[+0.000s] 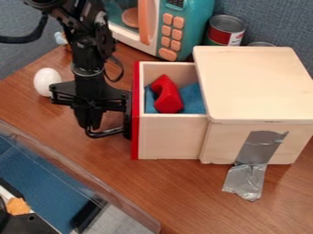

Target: Opened the drawer of the cabinet

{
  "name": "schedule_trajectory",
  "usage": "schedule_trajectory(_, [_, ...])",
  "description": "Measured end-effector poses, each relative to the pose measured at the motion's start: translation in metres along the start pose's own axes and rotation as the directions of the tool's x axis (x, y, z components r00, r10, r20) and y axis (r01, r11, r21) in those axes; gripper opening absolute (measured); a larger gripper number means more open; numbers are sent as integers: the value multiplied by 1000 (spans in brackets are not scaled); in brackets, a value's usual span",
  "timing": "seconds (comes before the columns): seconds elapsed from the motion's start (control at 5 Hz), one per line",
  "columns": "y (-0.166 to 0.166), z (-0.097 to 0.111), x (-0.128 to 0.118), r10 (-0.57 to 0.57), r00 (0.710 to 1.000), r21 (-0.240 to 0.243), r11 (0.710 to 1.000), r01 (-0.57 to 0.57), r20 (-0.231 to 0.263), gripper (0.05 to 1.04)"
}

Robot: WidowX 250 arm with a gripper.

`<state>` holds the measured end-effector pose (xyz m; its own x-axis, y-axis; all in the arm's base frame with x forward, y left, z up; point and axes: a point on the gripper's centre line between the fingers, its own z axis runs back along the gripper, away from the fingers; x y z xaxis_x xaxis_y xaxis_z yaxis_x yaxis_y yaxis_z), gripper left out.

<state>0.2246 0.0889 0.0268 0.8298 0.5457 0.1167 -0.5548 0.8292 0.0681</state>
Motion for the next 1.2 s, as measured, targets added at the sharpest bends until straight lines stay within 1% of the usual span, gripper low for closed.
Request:
schedule_trajectory(0.2, [-2,1,-4,-24,1000,19,1000,24,-2,398])
schedule_trajectory(0.4, [-7,12,0,-64,997,15,998,63,46,713])
schedule_trajectory(0.6, [-17,34,5,-154,981,-33,987,159,118,976])
schedule_trajectory(0.8, [-24,61,7,-280,943,-31,957,290,181,1006])
schedule_trajectory(1.0, [-32,91,7,-375,908,-31,922,387,188,1000])
schedule_trajectory(1.2, [-42,116,9,-486,861,-38,867,496,147,1000])
